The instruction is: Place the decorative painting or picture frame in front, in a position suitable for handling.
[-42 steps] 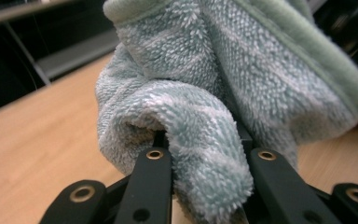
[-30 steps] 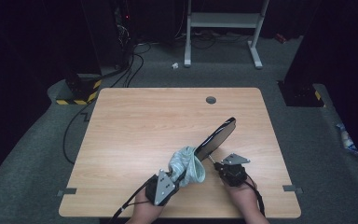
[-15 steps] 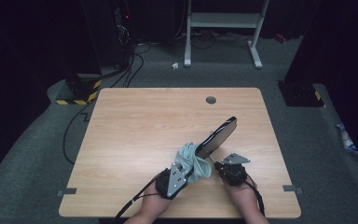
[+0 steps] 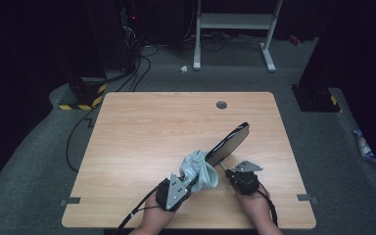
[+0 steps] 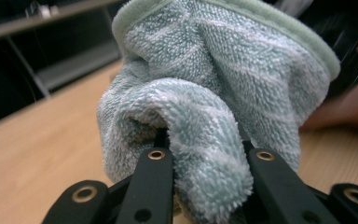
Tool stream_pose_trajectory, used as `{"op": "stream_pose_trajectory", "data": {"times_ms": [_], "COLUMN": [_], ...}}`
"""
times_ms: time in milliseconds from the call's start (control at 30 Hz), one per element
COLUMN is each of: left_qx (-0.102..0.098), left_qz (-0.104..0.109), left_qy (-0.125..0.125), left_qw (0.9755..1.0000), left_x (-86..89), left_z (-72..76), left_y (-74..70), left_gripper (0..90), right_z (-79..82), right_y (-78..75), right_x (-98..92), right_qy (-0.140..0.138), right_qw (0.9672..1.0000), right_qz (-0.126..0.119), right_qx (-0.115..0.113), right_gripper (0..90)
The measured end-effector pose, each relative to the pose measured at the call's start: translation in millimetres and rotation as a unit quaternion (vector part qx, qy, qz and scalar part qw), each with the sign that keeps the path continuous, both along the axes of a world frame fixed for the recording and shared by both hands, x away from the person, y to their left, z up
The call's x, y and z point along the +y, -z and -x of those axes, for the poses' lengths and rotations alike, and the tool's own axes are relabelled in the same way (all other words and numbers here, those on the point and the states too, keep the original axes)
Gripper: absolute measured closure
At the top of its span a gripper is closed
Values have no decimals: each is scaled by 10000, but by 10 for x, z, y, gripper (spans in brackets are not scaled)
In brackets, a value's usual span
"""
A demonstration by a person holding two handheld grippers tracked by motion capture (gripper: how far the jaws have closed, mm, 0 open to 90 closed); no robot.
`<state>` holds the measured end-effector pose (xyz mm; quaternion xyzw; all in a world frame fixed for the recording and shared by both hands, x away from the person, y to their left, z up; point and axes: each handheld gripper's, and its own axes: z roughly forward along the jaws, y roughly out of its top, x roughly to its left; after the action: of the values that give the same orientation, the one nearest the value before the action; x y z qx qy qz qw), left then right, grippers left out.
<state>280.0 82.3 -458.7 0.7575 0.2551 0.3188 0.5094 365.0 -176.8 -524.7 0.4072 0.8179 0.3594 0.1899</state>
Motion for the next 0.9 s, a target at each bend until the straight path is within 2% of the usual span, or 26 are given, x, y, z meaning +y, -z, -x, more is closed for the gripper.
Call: {"op": "stream_pose_trajectory", "data": {"times_ms": [67, 133, 233, 267, 367, 467, 500, 667, 867, 900], "left_qx": [3, 137, 337, 379, 697, 829, 864, 950, 1105, 1154], "left_qz": [-73, -199, -526, -646, -951, -1225, -1248, -1188, -1166, -1107], "left_qy": [35, 9, -53, -85, -150, -191, -202, -211, -266, -275], "left_qw": [10000, 9997, 9980, 9972, 9929, 9888, 9882, 9881, 9867, 9868], "left_x": [-66, -121, -183, -194, -210, -231, -233, -231, -255, -245], "left_z": [-28, -96, -185, -203, -267, -313, -330, -390, -547, -568], "left_y": [-20, 62, 279, 348, 533, 651, 669, 668, 678, 677], "left_gripper": [775, 774, 776, 776, 777, 777, 777, 776, 773, 773], "right_z": [-1, -1, -2, -3, -9, -8, -8, -9, -7, -6], "right_y": [0, 0, 0, 0, -1, -1, -1, -1, 0, -1], "right_x": [0, -1, -3, -3, -9, -8, -8, -7, -4, -2], "right_qy": [6, 6, 2, 24, 68, 67, 72, 72, 77, 91], "right_qw": [10000, 10000, 10000, 10000, 10000, 10000, 10000, 10000, 10000, 10000], "right_qz": [-12, -12, -10, -28, -49, -44, -43, -41, -20, -11], "right_qx": [4, 4, 15, 23, 51, 47, 49, 45, 27, 24], "right_gripper": [880, 880, 880, 879, 878, 879, 880, 879, 877, 877]}}
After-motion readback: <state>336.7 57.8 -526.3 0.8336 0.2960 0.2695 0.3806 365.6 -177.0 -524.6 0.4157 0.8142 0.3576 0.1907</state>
